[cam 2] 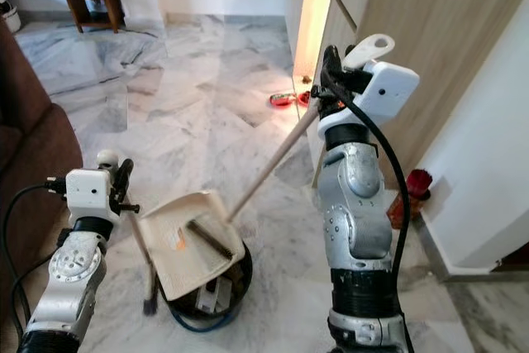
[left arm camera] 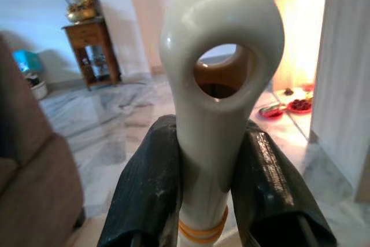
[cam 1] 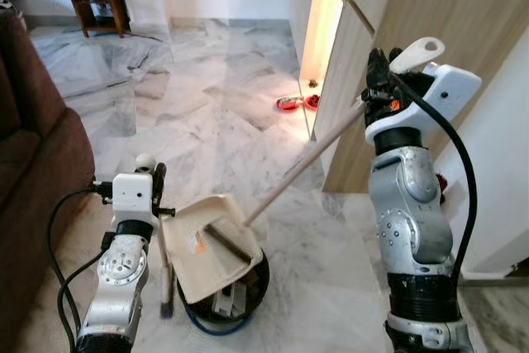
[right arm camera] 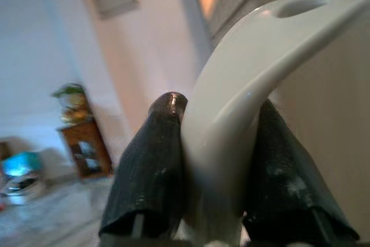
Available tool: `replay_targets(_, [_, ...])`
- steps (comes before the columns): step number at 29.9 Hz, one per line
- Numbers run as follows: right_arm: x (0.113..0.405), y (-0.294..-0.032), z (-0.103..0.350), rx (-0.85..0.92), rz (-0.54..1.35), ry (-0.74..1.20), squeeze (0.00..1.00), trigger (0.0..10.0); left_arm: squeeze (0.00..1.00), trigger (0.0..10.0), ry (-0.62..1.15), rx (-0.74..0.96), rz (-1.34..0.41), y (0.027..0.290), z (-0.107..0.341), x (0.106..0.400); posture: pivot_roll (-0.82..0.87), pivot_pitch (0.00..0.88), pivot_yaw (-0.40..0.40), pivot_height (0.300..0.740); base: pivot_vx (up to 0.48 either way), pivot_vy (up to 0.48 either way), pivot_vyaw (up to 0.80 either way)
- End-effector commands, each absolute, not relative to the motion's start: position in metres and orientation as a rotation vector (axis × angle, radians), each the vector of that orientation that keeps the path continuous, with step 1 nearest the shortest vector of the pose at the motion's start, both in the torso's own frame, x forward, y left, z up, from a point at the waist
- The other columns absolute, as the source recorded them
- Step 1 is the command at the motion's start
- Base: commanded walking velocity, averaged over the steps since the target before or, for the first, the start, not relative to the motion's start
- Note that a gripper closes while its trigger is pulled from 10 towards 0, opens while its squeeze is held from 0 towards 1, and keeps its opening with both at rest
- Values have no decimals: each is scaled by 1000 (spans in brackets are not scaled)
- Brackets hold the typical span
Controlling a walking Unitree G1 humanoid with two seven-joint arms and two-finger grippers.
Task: Sweep floor
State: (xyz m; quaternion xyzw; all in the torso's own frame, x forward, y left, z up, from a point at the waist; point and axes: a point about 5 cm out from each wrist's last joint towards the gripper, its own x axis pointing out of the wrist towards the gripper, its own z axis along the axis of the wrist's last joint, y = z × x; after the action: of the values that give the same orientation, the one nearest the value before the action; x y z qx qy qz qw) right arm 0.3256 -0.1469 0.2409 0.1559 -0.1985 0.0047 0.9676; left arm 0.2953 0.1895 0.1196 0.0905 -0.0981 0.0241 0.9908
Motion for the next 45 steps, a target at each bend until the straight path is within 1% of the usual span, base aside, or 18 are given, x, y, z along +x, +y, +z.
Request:
replay_targets(1, [321,-138,261,321,50,-480,0,10000,0,10000,-267,185,43,189,134,298,-82,18,-42,740,0,0,0])
replay_targets(8, [319,-125,258,340,94,-464,0,10000,0,10000,-268,182,37,188,133,297,-82,22,-44,740,0,0,0])
replay_targets(13, [313,-102,258,362,158,-464,0,10000,0,10000,-269,181,35,188,134,297,-85,23,-43,740,0,0,0])
replay_targets(16, [310,-94,260,362,182,-479,0,10000,0,10000,-271,180,34,187,134,298,-85,23,-43,740,0,0,0])
replay_targets(18, [305,-82,266,361,218,-515,0,10000,0,10000,-272,179,35,187,134,298,-83,25,-44,740,0,0,0])
replay_targets(22, [302,-76,270,354,238,-536,0,10000,0,10000,-273,179,36,187,134,298,-86,23,-45,740,0,0,0])
replay_targets(26, [293,-58,272,297,301,-565,0,10000,0,10000,-275,177,38,187,134,298,-82,25,-47,740,0,0,0])
replay_targets(29, [289,-51,274,279,319,-581,0,10000,0,10000,-276,177,40,187,135,298,-81,25,-47,740,0,0,0])
replay_targets(30, [285,-44,276,235,340,-608,0,10000,0,10000,-276,178,40,187,135,298,-81,25,-47,740,0,0,0])
replay_targets(33, [279,-33,276,164,381,-636,0,10000,0,10000,-274,178,42,188,134,298,-83,25,-46,740,0,0,0])
replay_targets(36, [267,-14,275,92,465,-669,0,10000,0,10000,-275,178,42,188,135,298,-83,25,-46,740,0,0,0])
replay_targets(38, [261,-6,276,91,493,-678,0,10000,0,10000,-276,178,43,189,135,298,-83,25,-46,740,0,0,0])
replay_targets(43, [244,14,279,-5,578,-759,0,10000,0,10000,-279,178,42,189,136,299,-79,27,-46,740,0,0,0])
replay_targets(45, [240,18,279,-10,592,-770,0,10000,0,10000,-279,177,41,189,136,299,-79,27,-46,740,0,0,0])
